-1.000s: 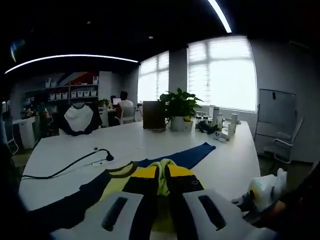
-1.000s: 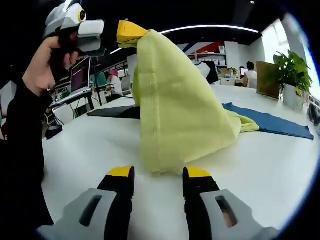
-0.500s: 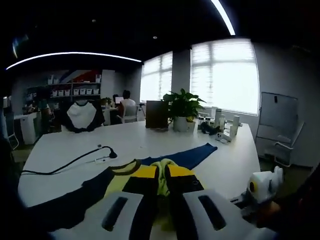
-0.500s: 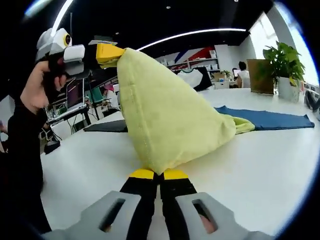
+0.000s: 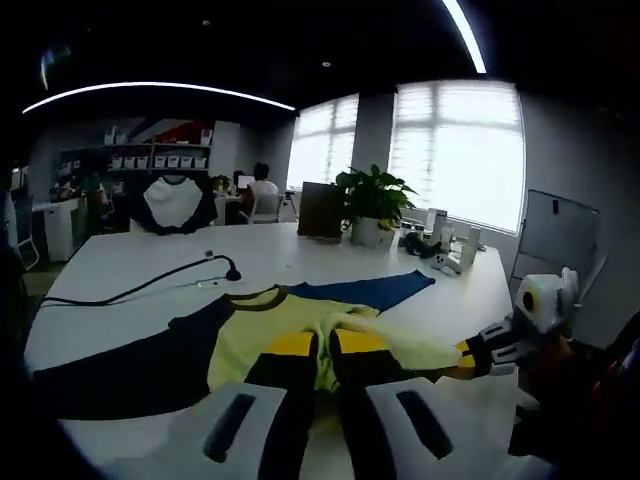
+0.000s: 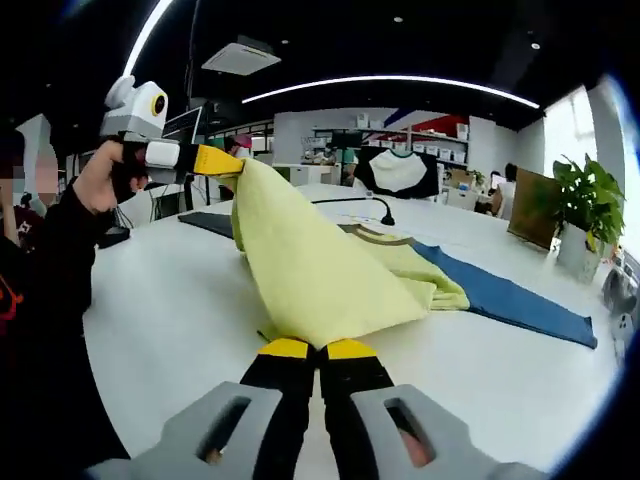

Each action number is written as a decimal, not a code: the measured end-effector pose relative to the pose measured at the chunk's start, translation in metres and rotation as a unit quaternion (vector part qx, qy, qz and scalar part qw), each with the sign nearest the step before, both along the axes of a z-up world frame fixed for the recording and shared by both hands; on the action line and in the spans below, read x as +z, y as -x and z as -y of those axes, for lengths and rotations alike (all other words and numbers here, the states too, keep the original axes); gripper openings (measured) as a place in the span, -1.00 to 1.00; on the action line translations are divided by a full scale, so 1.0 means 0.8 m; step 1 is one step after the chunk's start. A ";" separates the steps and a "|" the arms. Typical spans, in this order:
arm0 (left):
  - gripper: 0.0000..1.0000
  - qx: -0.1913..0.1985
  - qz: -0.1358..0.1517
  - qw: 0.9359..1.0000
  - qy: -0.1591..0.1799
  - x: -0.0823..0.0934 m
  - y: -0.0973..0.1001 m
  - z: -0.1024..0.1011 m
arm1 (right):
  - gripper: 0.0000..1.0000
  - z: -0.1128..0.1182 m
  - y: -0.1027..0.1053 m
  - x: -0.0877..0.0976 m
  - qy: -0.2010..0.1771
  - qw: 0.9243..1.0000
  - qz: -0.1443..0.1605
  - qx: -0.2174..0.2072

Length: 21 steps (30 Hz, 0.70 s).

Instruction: Fold the garment on the visible template until the final outline fits inside the template.

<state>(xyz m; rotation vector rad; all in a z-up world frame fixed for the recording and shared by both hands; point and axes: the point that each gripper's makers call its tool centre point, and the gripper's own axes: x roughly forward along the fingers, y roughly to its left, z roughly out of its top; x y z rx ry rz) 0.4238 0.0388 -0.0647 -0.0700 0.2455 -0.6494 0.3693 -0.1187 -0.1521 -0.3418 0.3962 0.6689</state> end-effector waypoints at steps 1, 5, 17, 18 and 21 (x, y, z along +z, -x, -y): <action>-0.90 -0.002 -0.003 1.000 0.002 -0.003 0.003 0.000 | -1.00 0.006 -0.004 0.002 0.031 0.999 0.012 0.001; -0.90 -0.013 -0.011 1.000 -0.002 -0.014 0.023 0.004 | -1.00 0.020 -0.006 0.011 0.113 0.993 0.018 0.032; -0.90 -0.056 -0.045 0.997 -0.012 -0.056 0.071 0.030 | -1.00 0.061 -0.014 0.042 0.363 0.922 0.055 0.124; -0.90 -0.059 -0.049 0.997 -0.013 -0.059 0.072 0.031 | -1.00 0.062 -0.016 0.045 0.385 0.911 0.064 0.132; -0.90 -0.071 -0.056 0.996 -0.027 -0.071 0.080 0.036 | -1.00 0.061 -0.016 0.049 0.447 0.873 0.087 0.177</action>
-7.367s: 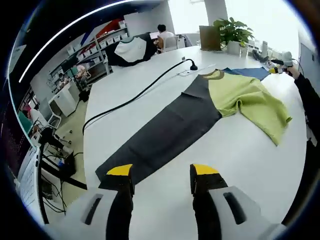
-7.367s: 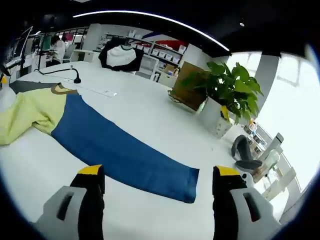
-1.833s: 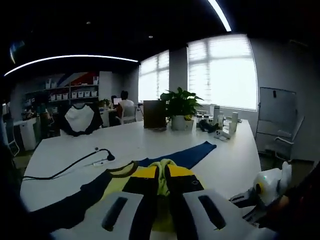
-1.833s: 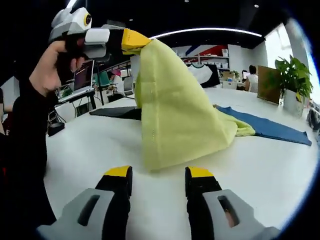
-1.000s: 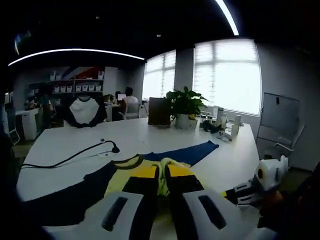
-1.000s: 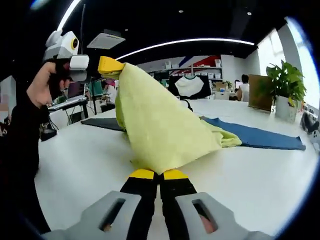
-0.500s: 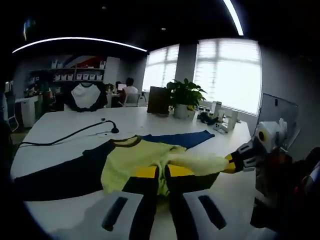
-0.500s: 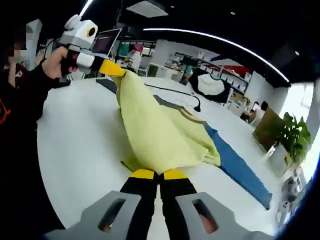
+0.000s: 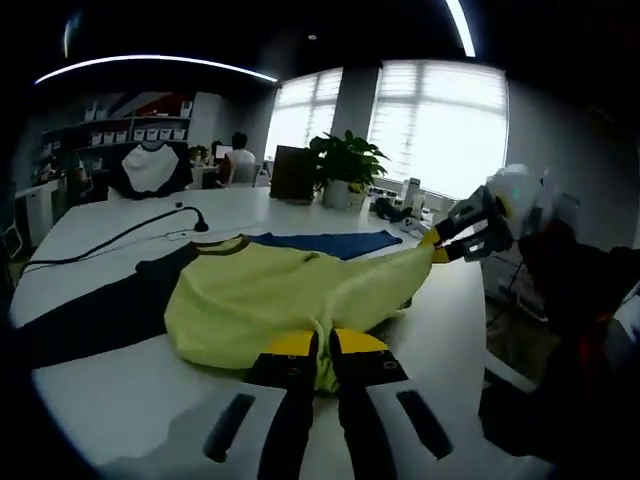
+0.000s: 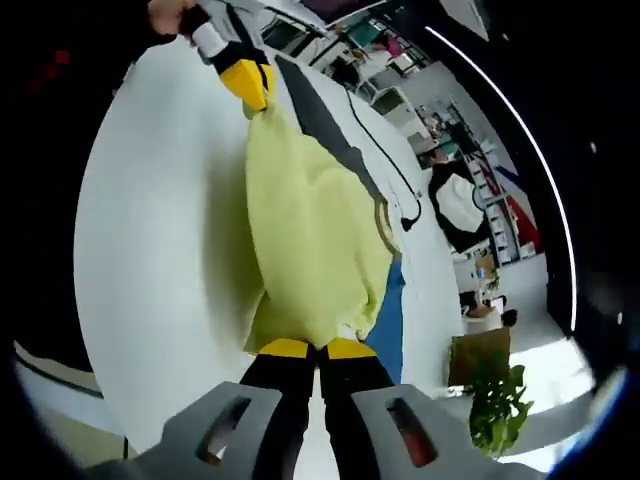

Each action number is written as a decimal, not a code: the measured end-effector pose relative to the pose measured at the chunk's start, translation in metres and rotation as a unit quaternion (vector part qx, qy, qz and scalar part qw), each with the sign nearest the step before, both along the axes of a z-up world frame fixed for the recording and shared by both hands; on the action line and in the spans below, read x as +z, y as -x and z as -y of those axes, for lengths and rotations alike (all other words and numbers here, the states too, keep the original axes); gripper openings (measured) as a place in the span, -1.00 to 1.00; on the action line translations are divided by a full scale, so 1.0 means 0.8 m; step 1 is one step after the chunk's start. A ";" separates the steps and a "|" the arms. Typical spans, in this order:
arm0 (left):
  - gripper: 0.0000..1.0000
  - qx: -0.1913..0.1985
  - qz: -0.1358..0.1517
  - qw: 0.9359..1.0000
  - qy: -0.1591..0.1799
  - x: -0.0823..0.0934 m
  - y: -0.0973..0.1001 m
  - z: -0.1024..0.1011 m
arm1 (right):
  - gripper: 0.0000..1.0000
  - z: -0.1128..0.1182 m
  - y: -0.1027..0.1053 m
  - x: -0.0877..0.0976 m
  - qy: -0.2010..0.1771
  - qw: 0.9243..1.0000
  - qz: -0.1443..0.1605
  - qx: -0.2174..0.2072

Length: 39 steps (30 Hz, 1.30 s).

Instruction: Fold the garment on the visible template until the final outline fits inside the template.

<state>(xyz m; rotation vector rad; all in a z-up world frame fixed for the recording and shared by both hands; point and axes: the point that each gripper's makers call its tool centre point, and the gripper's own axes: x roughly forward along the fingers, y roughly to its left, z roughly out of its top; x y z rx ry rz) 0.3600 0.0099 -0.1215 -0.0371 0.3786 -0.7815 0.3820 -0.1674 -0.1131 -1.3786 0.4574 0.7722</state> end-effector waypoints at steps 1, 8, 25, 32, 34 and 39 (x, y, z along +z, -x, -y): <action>-0.90 -0.008 -0.005 1.000 -0.006 -0.004 0.003 0.002 | -1.00 0.000 -0.001 0.002 0.015 1.000 0.005 0.007; -0.89 -0.031 -0.026 0.998 -0.045 -0.032 0.022 -0.003 | -1.00 -0.013 0.022 -0.012 0.031 0.998 -0.005 0.045; -0.89 -0.028 -0.055 0.997 -0.052 -0.053 0.044 -0.034 | -1.00 -0.048 0.052 -0.044 -0.078 0.995 -0.059 0.030; -0.89 -0.022 -0.085 0.996 -0.035 -0.072 0.046 -0.049 | -0.99 -0.058 0.059 -0.061 -0.146 0.986 -0.079 0.011; -0.89 -0.020 -0.089 0.995 -0.038 -0.078 0.046 -0.051 | -0.95 -0.061 0.057 -0.063 -0.171 0.983 -0.072 0.001; -0.89 -0.017 -0.096 0.995 -0.031 -0.081 0.046 -0.054 | -0.67 -0.055 0.049 -0.067 -0.246 0.966 -0.056 -0.053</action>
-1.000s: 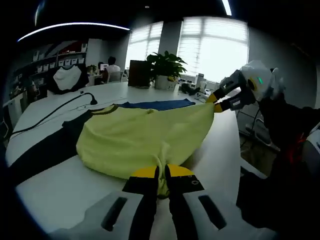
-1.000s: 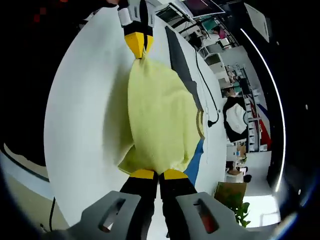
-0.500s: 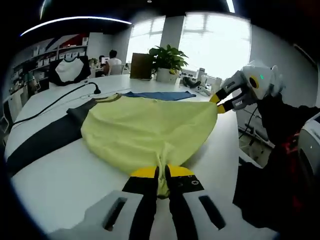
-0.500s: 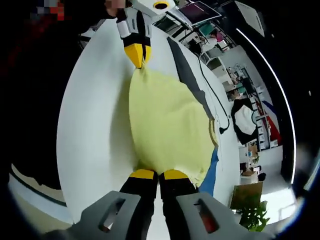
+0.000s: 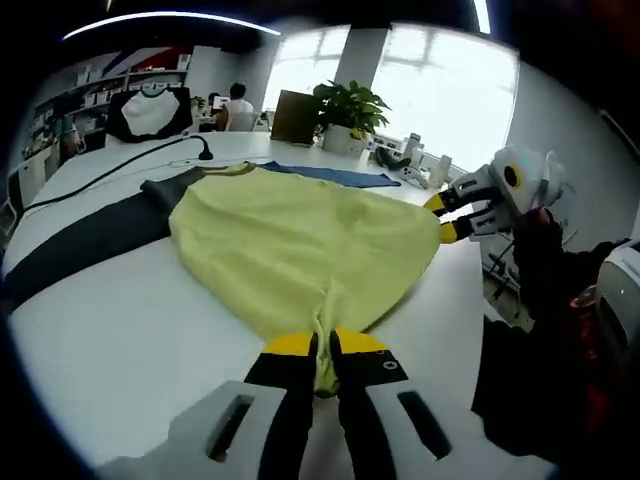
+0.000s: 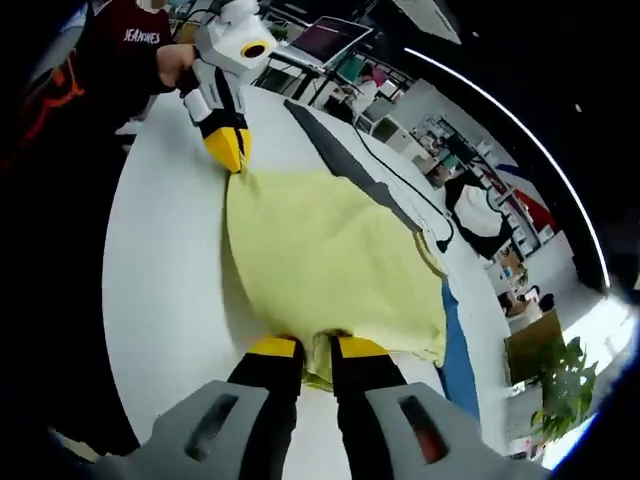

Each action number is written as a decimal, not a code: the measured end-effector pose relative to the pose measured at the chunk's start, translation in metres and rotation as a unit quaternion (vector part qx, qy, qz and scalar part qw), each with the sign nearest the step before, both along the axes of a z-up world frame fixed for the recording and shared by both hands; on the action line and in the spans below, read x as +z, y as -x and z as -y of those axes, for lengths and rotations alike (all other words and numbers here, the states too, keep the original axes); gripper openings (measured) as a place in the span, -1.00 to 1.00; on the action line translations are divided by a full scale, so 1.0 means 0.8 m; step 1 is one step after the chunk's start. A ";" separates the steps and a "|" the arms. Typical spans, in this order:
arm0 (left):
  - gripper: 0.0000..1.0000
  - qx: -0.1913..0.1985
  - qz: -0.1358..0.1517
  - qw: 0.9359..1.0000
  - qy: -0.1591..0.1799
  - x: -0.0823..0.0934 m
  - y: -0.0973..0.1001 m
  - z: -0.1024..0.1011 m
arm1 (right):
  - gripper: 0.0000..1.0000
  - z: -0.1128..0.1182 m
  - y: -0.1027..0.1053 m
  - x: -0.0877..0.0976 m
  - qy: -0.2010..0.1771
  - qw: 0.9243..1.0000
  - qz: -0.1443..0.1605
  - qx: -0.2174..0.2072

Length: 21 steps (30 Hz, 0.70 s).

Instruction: Fold the garment on the visible template until the final outline fits inside the template.

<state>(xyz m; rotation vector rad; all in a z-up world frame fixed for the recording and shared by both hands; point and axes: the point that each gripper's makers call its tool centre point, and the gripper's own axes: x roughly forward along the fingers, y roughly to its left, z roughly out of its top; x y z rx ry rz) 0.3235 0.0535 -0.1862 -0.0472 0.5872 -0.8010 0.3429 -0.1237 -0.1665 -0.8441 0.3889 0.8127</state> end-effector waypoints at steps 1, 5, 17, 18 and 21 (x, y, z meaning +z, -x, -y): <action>-0.89 0.002 -0.004 1.000 0.003 -0.001 0.000 -0.002 | -0.58 0.003 -0.002 0.001 -0.025 1.000 0.000 -0.018; -0.89 0.004 -0.010 1.000 0.012 -0.001 0.000 -0.004 | -0.37 0.021 -0.008 -0.001 -0.052 0.997 0.013 -0.056; -0.89 0.005 -0.013 1.000 0.011 -0.001 0.002 -0.006 | -0.16 0.060 -0.030 -0.014 -0.140 0.981 0.011 -0.135; -0.89 0.005 -0.012 1.000 0.010 -0.001 0.001 -0.006 | -0.19 0.056 -0.030 -0.016 -0.160 0.978 -0.001 -0.135; -0.89 0.005 -0.013 1.000 0.011 -0.001 0.002 -0.007 | -0.34 0.051 -0.034 -0.019 -0.181 0.975 -0.013 -0.127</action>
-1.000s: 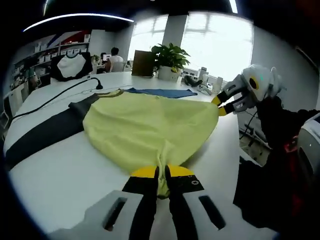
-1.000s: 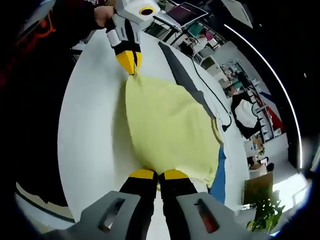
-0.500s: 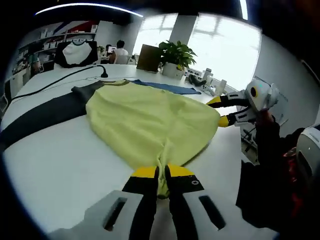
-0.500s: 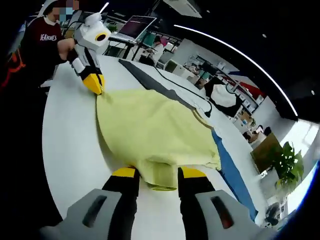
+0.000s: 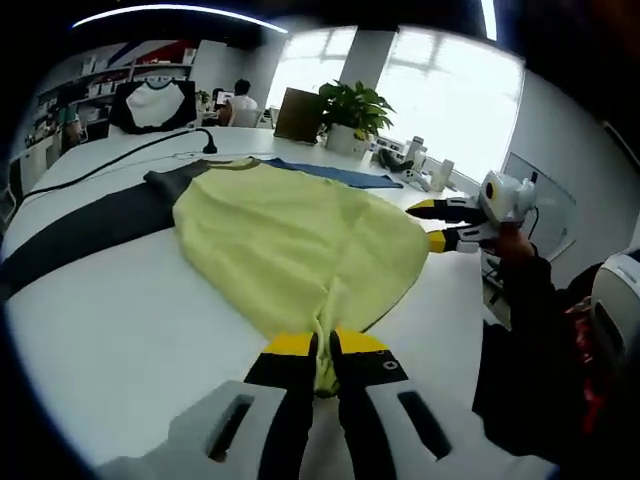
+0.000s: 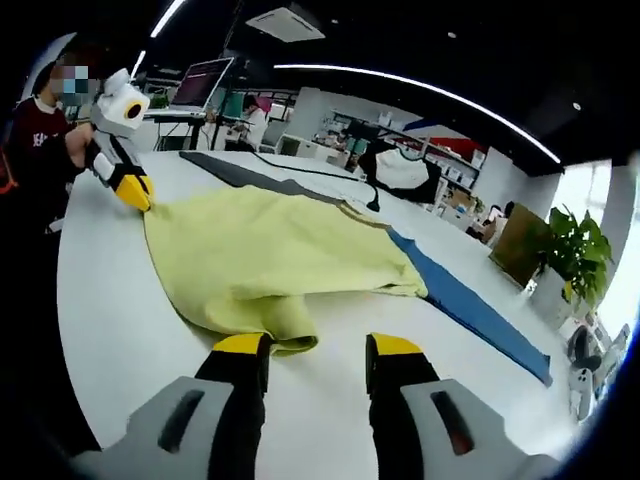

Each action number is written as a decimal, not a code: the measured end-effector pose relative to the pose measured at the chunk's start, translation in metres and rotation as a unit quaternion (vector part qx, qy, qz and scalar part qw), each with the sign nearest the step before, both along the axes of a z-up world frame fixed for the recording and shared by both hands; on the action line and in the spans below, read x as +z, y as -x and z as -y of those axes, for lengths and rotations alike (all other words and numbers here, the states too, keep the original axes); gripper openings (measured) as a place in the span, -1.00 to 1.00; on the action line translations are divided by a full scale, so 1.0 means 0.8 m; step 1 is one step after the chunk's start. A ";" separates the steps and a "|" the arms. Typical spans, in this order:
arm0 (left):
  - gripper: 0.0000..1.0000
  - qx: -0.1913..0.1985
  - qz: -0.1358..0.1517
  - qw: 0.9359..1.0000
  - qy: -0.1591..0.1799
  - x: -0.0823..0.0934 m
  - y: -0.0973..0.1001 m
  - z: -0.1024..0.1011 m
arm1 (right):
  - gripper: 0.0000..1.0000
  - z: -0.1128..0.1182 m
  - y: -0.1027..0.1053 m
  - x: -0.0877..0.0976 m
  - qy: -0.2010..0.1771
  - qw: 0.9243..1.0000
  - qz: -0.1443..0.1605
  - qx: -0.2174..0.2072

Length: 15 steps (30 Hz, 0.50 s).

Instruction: Fold the garment on the visible template until the final outline fits inside the template.

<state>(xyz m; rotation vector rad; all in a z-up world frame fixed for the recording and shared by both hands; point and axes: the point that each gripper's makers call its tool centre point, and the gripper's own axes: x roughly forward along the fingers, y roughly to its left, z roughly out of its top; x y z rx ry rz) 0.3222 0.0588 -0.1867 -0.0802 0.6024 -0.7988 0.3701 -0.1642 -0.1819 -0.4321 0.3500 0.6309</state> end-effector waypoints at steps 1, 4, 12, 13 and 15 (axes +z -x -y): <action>-0.89 0.000 -0.001 1.000 0.000 0.000 0.000 0.000 | -0.40 -0.005 0.000 0.001 -0.012 1.000 -0.001 0.008; -0.89 0.000 0.000 1.000 0.000 -0.001 0.000 0.000 | -0.65 -0.017 0.003 -0.001 -0.041 0.998 -0.018 0.032; -0.89 0.001 0.000 1.000 0.001 -0.003 -0.001 -0.001 | -1.00 -0.020 -0.004 -0.009 -0.034 0.999 -0.011 0.035; -0.89 0.001 0.001 1.000 0.001 -0.003 -0.001 -0.001 | -1.00 -0.016 -0.008 -0.006 0.040 0.997 0.041 0.054; -0.89 0.003 0.002 1.000 0.000 -0.003 -0.002 -0.003 | -1.00 -0.015 -0.006 -0.008 0.073 0.994 0.050 0.057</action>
